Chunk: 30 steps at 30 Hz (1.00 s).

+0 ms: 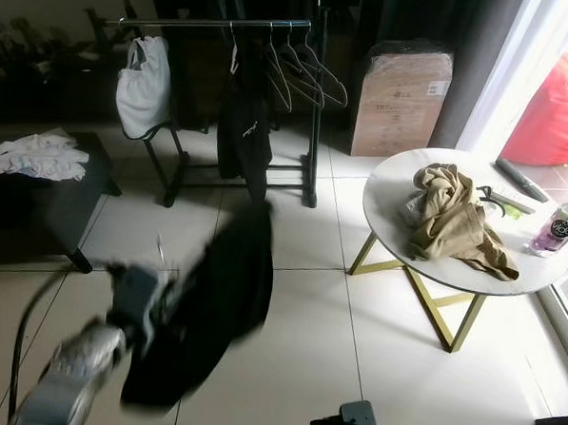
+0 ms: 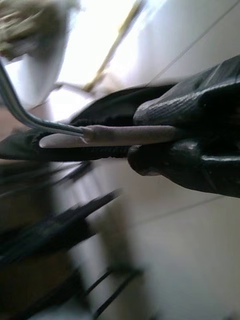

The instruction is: Hang hanger

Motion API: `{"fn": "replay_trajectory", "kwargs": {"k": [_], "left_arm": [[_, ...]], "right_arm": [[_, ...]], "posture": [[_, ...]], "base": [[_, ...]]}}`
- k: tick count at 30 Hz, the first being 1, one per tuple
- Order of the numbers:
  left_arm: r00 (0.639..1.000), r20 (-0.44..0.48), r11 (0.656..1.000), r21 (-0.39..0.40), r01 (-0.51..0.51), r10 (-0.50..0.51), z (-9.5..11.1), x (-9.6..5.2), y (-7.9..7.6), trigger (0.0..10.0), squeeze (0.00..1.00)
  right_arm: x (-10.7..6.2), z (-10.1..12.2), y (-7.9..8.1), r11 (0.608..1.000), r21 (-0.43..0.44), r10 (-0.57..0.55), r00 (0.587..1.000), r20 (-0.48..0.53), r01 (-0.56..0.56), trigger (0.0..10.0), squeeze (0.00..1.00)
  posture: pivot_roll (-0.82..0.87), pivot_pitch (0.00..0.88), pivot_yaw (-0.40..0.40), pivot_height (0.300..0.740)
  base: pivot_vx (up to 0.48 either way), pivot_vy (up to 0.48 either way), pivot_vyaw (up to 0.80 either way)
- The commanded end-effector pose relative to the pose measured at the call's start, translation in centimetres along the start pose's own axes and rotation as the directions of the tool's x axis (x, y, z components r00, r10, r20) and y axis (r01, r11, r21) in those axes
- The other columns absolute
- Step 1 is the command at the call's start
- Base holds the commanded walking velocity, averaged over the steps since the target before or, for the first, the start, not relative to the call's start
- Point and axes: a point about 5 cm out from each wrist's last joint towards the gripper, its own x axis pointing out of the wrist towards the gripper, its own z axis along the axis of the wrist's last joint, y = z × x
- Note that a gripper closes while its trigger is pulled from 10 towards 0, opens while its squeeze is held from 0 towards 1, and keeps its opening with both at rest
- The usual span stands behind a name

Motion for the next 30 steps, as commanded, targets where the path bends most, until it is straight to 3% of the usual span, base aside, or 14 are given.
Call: {"fn": "replay_trajectory", "kwargs": {"k": [1,3,5,6,10,11,12,14,18,21,23,28,29,30], "left_arm": [[0.998,0.059,0.997,0.076,-0.020,0.016,0.7,0.9,0.5,10.0,0.00],[0.999,0.024,0.999,0.026,0.039,-0.040,0.5,1.6,0.2,10.0,0.00],[0.991,-0.026,0.991,0.041,0.131,-0.130,0.0,1.8,-0.5,10.0,0.00],[0.969,-0.085,0.972,0.020,0.236,-0.234,-0.6,1.6,-1.1,10.0,0.00],[0.919,-0.153,0.932,-0.036,0.361,-0.362,-1.4,1.1,-1.7,10.0,0.00],[0.876,-0.171,0.893,-0.091,0.442,-0.451,-1.4,0.5,-2.0,10.0,0.00],[0.861,-0.183,0.881,-0.108,0.462,-0.474,-1.5,0.3,-2.1,10.0,0.00],[0.856,-0.188,0.876,-0.111,0.469,-0.482,-1.5,0.3,-2.0,10.0,0.00],[0.798,-0.166,0.810,-0.219,0.544,-0.580,-1.0,-0.1,-2.5,10.0,0.00],[0.776,-0.167,0.786,-0.258,0.561,-0.609,-1.0,-0.3,-3.0,10.0,0.00],[0.717,-0.165,0.725,-0.316,0.612,-0.677,-0.9,-0.9,-4.0,10.0,0.00],[0.659,-0.182,0.674,-0.349,0.651,-0.730,-1.3,-1.6,-4.9,10.0,0.00],[0.653,-0.187,0.670,-0.358,0.650,-0.734,-1.3,-1.6,-4.9,10.0,0.00],[0.651,-0.196,0.671,-0.368,0.644,-0.733,-1.4,-1.7,-4.9,10.0,0.00]], "right_arm": [[-0.2,-0.3,0.1,1.000,0.006,-0.024,0.999,0.027,0.024,10.0,0.00],[0.6,6.8,-2.6,0.999,-0.005,-0.037,0.979,0.200,0.039,10.0,0.00],[0.6,9.3,-3.4,0.999,-0.005,-0.041,0.965,0.260,0.044,10.0,0.00],[0.5,10.3,-3.6,0.999,-0.016,-0.034,0.956,0.291,0.041,10.0,0.00],[0.5,10.8,-3.5,0.999,-0.037,-0.007,0.951,0.310,0.020,10.0,0.00],[0.5,11.3,-3.2,0.997,-0.073,0.044,0.950,0.310,-0.022,10.0,0.00],[0.5,11.4,-3.1,0.996,-0.085,0.065,0.950,0.306,-0.041,10.0,0.00],[0.4,11.4,-3.1,0.994,-0.092,0.077,0.949,0.304,-0.051,10.0,0.00],[-0.8,11.3,-2.6,0.951,-0.245,0.233,0.958,0.165,-0.189,10.0,0.00],[-1.5,11.9,-2.5,0.964,-0.179,0.232,0.951,0.206,-0.196,10.0,0.00],[-2.8,13.5,-2.2,0.973,-0.072,0.231,0.935,0.271,-0.219,10.0,0.00],[-4.3,14.7,-1.0,0.958,-0.044,0.284,0.912,0.296,-0.284,10.0,0.00],[-4.9,14.9,-0.7,0.953,-0.039,0.300,0.910,0.286,-0.302,10.0,0.03],[-5.7,14.9,-0.4,0.948,-0.036,0.315,0.910,0.269,-0.317,10.0,0.24]], "posture": [[-0.05,0.099,0.026,0.740],[-0.06,0.103,0.028,0.740],[-0.07,0.105,0.029,0.740],[-0.07,0.109,0.031,0.740],[-0.08,0.114,0.033,0.740],[-0.08,0.117,0.032,0.740],[-0.08,0.117,0.031,0.740],[-0.08,0.119,0.031,0.740],[-0.10,0.128,0.031,0.740],[-0.11,0.130,0.033,0.740],[-0.11,0.130,0.033,0.740],[-0.12,0.130,0.039,0.740],[-0.13,0.128,0.042,0.740],[-0.13,0.127,0.043,0.740]], "base": [[0.000,0.000,0.00],[0.000,0.000,0.00],[0.000,0.000,0.00],[0.000,0.000,0.00],[0.000,0.000,0.00],[0.000,0.000,0.00],[0.000,0.000,0.00],[0.000,0.000,0.00],[0.000,0.000,0.00],[0.000,0.000,0.00],[0.000,0.000,0.00],[0.000,0.000,0.00],[0.000,0.000,0.00],[0.000,0.000,0.00]]}}
